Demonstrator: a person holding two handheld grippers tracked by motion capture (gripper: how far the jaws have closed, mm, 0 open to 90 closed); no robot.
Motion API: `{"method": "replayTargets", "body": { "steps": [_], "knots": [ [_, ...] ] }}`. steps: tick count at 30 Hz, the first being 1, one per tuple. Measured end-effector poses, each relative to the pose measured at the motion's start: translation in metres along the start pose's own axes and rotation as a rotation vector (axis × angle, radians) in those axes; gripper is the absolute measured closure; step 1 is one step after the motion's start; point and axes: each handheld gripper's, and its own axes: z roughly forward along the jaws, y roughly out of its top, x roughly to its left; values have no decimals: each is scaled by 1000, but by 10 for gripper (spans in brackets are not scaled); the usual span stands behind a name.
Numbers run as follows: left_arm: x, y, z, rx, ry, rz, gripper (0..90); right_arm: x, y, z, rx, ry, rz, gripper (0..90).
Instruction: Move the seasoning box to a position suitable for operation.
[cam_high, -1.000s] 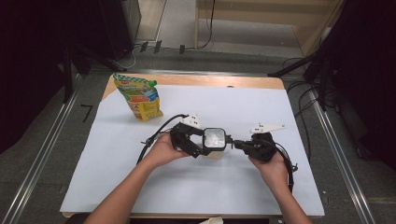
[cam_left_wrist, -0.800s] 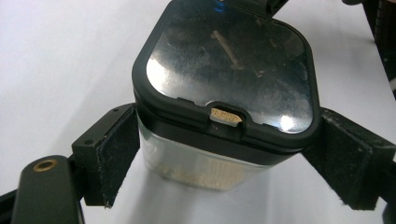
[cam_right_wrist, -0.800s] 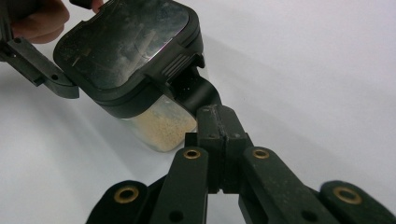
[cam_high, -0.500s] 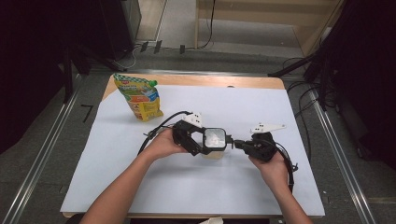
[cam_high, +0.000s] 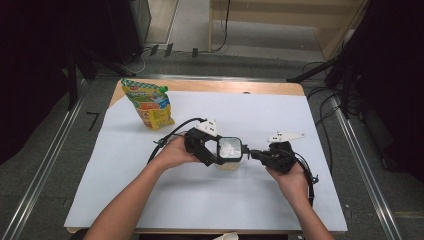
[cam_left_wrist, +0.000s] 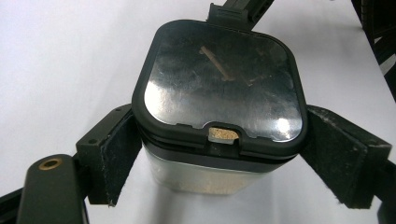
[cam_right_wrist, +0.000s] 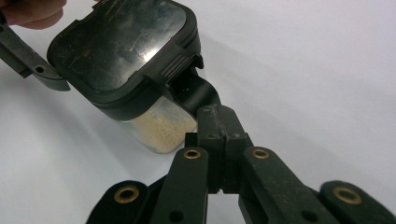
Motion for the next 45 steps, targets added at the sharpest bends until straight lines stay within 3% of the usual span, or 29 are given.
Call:
{"method": "replayTargets", "body": {
  "steps": [11,38,42,43,45],
  "knots": [
    [0,4,-2,6,-7,-8,162,1,0,0,-1,2,-1,900],
    [-8,22,-8,15,23,35,167,1,0,-1,-5,0,-4,900],
    [-8,27,-11,2,-17,7,204,2,0,-1,-6,0,-5,900],
    [-8,28,-11,-15,-45,-9,267,1,0,-1,-5,1,-5,900],
    [-10,31,-12,-21,-46,-5,330,2,0,-1,-7,1,-5,900]
  ]
}}
